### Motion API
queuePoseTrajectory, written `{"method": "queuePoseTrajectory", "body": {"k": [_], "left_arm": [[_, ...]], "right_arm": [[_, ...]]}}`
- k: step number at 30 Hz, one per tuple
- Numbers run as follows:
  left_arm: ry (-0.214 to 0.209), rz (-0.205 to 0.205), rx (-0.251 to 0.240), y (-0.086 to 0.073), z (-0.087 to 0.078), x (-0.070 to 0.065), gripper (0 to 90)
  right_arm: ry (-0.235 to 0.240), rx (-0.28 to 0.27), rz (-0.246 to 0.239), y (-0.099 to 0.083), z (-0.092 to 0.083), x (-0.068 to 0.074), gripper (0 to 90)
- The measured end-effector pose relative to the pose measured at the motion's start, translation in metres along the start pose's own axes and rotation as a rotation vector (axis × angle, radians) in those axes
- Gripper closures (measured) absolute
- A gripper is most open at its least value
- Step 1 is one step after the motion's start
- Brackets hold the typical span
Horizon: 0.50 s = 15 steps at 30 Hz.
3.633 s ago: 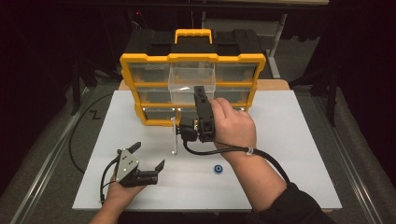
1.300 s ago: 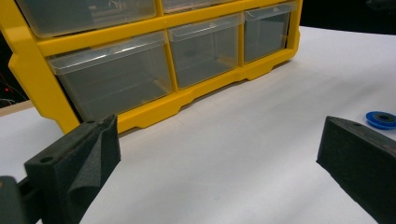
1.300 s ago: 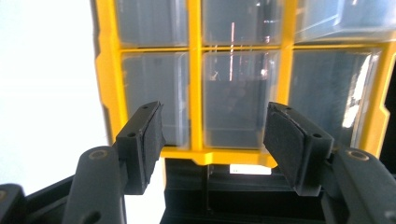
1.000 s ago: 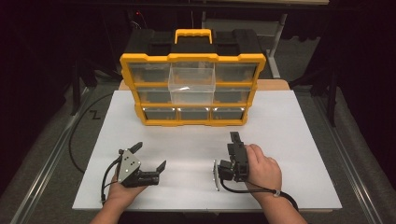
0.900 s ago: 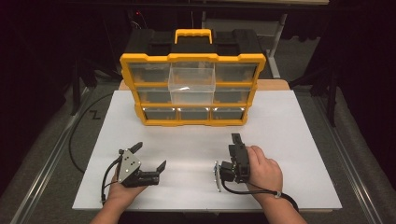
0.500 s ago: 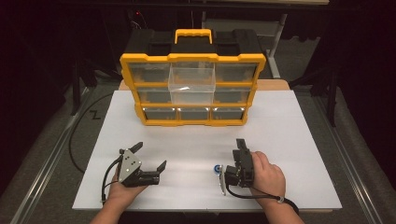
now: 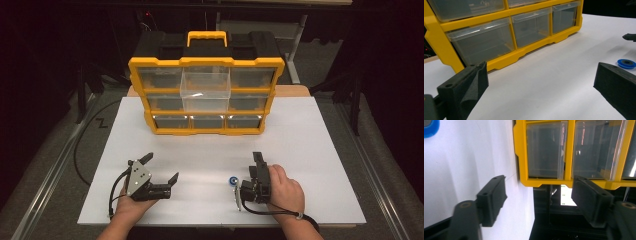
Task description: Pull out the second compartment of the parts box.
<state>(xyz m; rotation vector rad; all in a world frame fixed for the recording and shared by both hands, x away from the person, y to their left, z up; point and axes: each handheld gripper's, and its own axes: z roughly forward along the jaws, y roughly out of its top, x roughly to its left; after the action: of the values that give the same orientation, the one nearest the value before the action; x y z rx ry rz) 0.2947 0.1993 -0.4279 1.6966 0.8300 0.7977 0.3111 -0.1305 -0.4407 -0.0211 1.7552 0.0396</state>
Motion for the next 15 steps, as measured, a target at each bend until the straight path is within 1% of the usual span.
{"method": "queuePoseTrajectory", "body": {"k": [1, 2, 3, 4, 7, 8, 9, 10, 12, 15], "left_arm": [[-0.001, 0.0, 0.001, -0.0001, 0.0001, 0.0, 0.1], [-0.002, -0.001, 0.001, -0.0001, 0.0003, 0.0, 0.2], [-0.002, -0.002, 0.001, -0.0001, 0.0005, 0.0, 0.1], [-0.002, -0.001, 0.001, -0.0001, 0.0005, 0.0, 0.1], [-0.002, -0.001, 0.001, -0.0001, 0.0003, 0.0, 0.1], [-0.002, -0.001, 0.001, -0.0001, 0.0003, 0.0, 0.1], [-0.002, -0.001, 0.001, -0.0002, 0.0004, 0.0, 0.1], [-0.002, -0.002, 0.002, -0.0002, 0.0004, 0.0, 0.2], [-0.002, -0.003, 0.001, -0.0002, 0.0004, -0.0002, 0.1], [-0.002, -0.003, 0.002, -0.0003, 0.0004, -0.0003, 0.1]], "right_arm": [[-0.003, -0.002, -0.003, -0.0001, 0.0003, -0.0007, 25.3], [0.001, 0.0, 0.014, -0.0005, 0.0004, -0.0003, 21.9], [0.015, 0.009, 0.024, -0.0006, 0.0, -0.0007, 17.4], [0.002, -0.001, 0.01, -0.0008, 0.0004, -0.0021, 14.6], [-0.015, -0.015, 0.025, -0.0017, 0.0018, -0.0014, 2.1], [-0.02, -0.014, 0.024, -0.0019, 0.002, -0.0017, 0.9], [-0.018, -0.015, 0.027, -0.0023, 0.0015, -0.002, 0.8], [-0.012, -0.017, 0.019, -0.0023, 0.0009, -0.0034, 0.8], [-0.023, -0.022, 0.019, -0.003, 0.0005, -0.004, 0.8], [-0.014, -0.013, 0.025, -0.0043, 0.0006, -0.005, 0.8]]}}
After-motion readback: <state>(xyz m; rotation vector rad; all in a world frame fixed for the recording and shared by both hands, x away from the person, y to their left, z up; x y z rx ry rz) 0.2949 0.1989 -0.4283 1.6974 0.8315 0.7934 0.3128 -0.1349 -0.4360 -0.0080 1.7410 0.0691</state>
